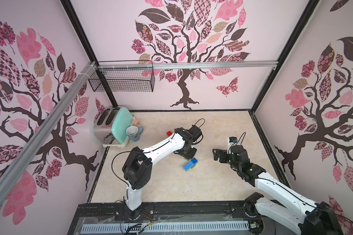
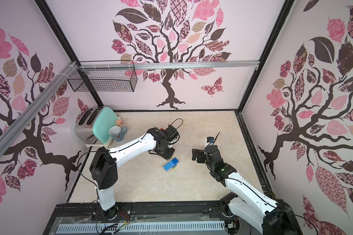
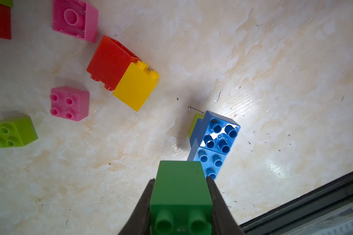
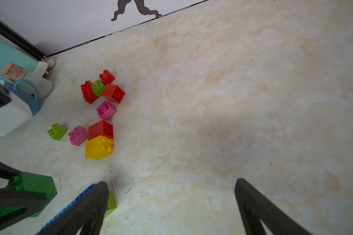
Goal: Assemble the number 4 with lego
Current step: Assemble the lego brick with the lego brick.
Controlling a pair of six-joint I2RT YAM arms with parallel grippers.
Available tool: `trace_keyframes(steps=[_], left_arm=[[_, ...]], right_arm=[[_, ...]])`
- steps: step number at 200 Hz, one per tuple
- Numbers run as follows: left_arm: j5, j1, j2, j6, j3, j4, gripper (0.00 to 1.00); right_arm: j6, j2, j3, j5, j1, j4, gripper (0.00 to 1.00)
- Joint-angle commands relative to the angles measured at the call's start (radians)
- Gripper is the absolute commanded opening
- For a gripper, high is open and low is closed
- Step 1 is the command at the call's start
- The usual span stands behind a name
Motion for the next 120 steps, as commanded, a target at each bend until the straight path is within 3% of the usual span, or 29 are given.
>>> trace_keyframes(steps=[1,58,120], left_arm=[[-0.008,-0.040,0.005,0.016,0.061,-0.002,0.00],[-0.038,-0.078,-0.015,0.191,-0.038,0.079,0.00],[-0.005,-0.072,0.002,0.243,-0.072,0.121,0.00]], right_arm=[[0.018,0.026,0.014,0.024,0.000,-0.015,1.00],[0.021,0.073,0.017,0.021,-0.003,0.004,0.99],[0.025,0.050,0.003,0.015,-0.004,0.009,0.99]])
